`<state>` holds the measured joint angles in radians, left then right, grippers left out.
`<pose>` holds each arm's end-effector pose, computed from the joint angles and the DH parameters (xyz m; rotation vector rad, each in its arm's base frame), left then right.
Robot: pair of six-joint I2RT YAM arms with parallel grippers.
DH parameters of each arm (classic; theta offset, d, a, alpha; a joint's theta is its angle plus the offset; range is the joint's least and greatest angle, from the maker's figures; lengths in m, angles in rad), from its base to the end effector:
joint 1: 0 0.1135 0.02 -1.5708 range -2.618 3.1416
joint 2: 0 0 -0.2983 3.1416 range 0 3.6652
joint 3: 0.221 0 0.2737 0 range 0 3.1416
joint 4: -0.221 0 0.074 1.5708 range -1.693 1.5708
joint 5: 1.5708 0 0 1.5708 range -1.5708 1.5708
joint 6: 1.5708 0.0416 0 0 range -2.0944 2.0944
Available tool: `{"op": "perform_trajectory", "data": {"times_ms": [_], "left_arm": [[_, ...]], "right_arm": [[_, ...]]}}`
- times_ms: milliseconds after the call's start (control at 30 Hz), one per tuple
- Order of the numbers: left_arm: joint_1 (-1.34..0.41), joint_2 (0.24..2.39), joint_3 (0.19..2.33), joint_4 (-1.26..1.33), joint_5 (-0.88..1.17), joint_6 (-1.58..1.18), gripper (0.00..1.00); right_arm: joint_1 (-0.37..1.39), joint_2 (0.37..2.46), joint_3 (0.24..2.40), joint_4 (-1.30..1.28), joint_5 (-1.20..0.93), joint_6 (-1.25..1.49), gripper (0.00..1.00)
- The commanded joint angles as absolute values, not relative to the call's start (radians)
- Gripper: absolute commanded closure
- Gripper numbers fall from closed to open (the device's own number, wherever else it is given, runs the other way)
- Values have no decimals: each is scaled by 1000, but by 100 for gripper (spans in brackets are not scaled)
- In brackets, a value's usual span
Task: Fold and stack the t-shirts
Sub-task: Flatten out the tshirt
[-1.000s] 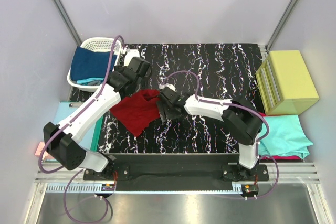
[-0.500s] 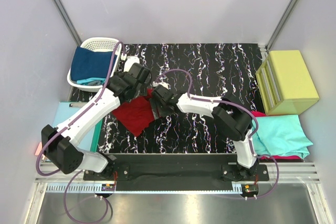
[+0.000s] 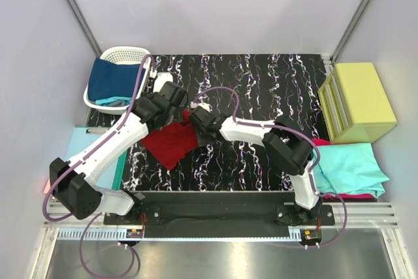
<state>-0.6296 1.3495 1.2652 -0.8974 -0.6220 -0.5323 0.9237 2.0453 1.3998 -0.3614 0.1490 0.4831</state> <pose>0.2451 -0.1486 0.3522 -0.1128 2.3218 0.2364 0.2866 0.3691 0.1688 -0.5128 2.5469 0.3388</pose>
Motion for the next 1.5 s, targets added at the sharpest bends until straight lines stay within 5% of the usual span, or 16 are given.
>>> {"op": "perform_trajectory", "data": {"times_ms": [0, 67, 333, 1033, 1467], "left_arm": [[-638, 1316, 1259, -882, -644, -549, 19], [-640, 1318, 1255, -882, -644, -551, 19], [-647, 1305, 1247, -882, -647, -555, 19], [-795, 1328, 1376, -876, -657, -575, 18], [-802, 1381, 1508, -880, -732, -531, 16]], "right_arm": [[931, 2025, 1348, -373, 176, 508, 83], [931, 2008, 1339, -374, 198, 512, 100], [922, 1786, 1371, -448, 380, 434, 100], [857, 1666, 2281, -847, 560, 146, 100], [859, 1503, 2307, -795, 555, 132, 100]]}}
